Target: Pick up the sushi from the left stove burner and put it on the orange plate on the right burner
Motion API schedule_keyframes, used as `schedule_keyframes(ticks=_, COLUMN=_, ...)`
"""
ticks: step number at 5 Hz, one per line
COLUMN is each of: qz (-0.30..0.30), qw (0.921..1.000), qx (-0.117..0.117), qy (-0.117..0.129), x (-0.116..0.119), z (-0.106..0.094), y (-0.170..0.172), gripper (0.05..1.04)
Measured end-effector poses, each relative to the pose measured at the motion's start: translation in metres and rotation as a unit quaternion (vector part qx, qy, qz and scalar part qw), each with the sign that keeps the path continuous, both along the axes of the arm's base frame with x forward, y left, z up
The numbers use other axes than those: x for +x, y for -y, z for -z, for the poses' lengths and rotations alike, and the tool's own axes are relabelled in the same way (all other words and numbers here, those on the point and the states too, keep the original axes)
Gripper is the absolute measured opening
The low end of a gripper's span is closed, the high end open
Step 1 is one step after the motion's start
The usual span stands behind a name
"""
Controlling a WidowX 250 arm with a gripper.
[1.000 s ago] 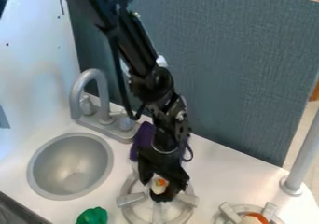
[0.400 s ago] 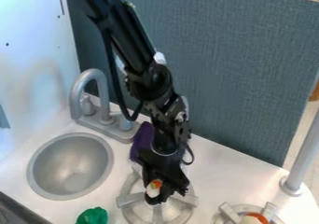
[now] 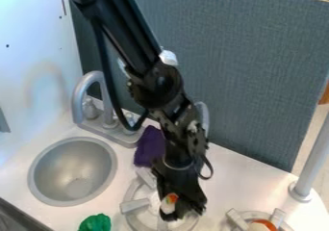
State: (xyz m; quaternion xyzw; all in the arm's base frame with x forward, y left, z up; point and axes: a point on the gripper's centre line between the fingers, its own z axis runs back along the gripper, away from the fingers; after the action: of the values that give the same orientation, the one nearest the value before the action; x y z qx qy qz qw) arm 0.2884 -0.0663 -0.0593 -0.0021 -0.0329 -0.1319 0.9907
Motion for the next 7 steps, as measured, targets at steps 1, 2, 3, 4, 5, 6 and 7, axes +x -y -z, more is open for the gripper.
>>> schedule_keyframes(ticks=1, qz=0.035, qw=0.9994, qx=0.002, qy=0.001, x=-0.006, z=0.01, y=0.021, gripper=0.513)
schedule_keyframes(ticks=2, qz=0.052, qw=0.9976, qx=0.017, qy=-0.041, x=-0.018, z=0.042, y=0.026, gripper=0.512)
schedule_keyframes(ticks=3, qz=0.071, qw=0.9951, qx=0.043, qy=-0.055, x=-0.021, z=0.058, y=0.033, gripper=0.489)
schedule_keyframes(ticks=4, qz=0.07, qw=0.9949, qx=0.045, qy=-0.057, x=-0.019, z=0.059, y=0.033, gripper=0.536)
schedule_keyframes(ticks=5, qz=0.036, qw=0.9965, qx=0.029, qy=-0.07, x=-0.03, z=0.052, y=0.026, gripper=0.835)
schedule_keyframes(ticks=6, qz=0.048, qw=0.9985, qx=-0.015, qy=-0.021, x=-0.022, z=0.008, y=0.026, gripper=1.005)
schedule_keyframes(ticks=7, qz=0.064, qw=0.9965, qx=-0.048, qy=-0.026, x=-0.023, z=-0.008, y=0.033, gripper=1.005)
